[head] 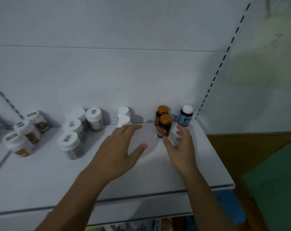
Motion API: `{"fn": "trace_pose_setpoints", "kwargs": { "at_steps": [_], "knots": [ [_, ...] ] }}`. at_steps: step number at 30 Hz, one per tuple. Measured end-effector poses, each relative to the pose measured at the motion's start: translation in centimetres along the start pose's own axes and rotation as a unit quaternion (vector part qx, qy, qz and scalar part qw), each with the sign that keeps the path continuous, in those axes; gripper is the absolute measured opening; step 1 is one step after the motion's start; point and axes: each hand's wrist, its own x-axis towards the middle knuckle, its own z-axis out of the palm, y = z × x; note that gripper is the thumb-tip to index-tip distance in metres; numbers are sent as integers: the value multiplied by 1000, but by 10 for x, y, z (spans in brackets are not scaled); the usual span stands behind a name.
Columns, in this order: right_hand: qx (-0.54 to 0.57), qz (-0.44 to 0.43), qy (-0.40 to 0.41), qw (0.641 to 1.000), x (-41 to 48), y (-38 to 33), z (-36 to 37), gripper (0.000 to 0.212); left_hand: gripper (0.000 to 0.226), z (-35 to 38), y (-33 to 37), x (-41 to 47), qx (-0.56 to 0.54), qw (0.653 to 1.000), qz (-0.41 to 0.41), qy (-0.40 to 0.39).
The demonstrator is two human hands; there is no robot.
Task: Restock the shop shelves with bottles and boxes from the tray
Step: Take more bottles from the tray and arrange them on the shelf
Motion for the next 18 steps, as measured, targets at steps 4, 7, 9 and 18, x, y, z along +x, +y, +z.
{"fn": "trace_pose_setpoints", "kwargs": {
  "at_steps": [4, 7, 9, 18],
  "knots": [
    [-38, -140, -93, 985, -46, -17, -5, 52, 56, -19, 2, -41, 45, 997, -54, 28],
    [-94, -209, -223, 948, -72, -43, 3, 64, 62, -36, -2, -88, 101, 985, -133, 45],
    [-119, -265, -298, 909, -90, -62, 17, 66, 66, -50, -7, -126, 140, 972, -182, 46],
    [-158, -496, -447, 727, -212, -166, 138, 73, 80, -134, -34, -315, 267, 871, -404, 85]
  ]
}}
